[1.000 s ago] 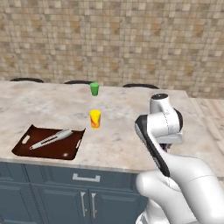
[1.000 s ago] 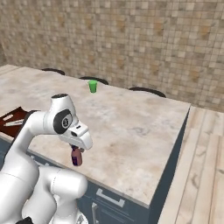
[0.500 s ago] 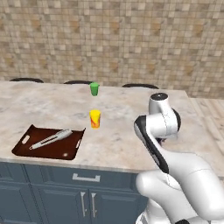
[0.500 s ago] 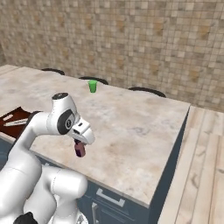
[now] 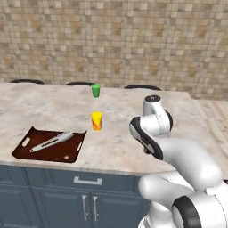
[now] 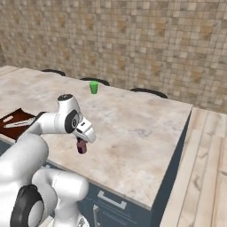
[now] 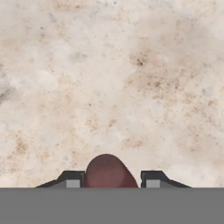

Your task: Place the drinks on the dining counter in a tight cluster.

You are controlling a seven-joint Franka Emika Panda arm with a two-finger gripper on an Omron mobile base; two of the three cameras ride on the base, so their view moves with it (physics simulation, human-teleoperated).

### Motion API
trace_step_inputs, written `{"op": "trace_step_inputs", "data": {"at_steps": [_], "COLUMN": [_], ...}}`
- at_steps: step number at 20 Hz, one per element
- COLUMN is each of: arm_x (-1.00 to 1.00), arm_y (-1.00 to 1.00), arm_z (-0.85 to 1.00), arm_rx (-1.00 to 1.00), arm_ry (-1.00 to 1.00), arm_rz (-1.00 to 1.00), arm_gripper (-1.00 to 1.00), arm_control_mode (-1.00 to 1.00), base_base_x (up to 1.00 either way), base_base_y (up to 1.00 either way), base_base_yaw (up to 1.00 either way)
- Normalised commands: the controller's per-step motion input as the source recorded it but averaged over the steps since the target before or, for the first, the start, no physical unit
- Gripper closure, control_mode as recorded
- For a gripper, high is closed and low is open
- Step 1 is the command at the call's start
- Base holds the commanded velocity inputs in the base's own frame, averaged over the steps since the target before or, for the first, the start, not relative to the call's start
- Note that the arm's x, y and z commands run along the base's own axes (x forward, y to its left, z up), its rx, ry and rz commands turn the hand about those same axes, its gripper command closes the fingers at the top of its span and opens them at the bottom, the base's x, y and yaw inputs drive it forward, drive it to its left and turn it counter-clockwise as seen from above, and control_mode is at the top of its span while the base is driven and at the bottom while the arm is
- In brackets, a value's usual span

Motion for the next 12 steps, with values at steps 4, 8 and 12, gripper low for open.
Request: {"op": "trace_step_inputs", "data": {"at_steps": [4,8,12], "arm_x": [0.07,0.04,0.03], "arm_y": [0.08,0.04,0.00], "arm_z": [-0.45,-0.44,-0.34], "arm_rx": [-0.01,-0.01,0.00], "arm_ry": [0.05,0.02,-0.02], "arm_rz": [-0.07,-0.09,-0.07], "arm_gripper": [1.00,1.00,1.00], "arm_control_mode": [-1.00,-1.00,-1.00], "base_base_x": [0.00,0.00,0.00], "base_base_y": [0.00,0.00,0.00], "base_base_yaw": [0.00,0.00,0.00]}}
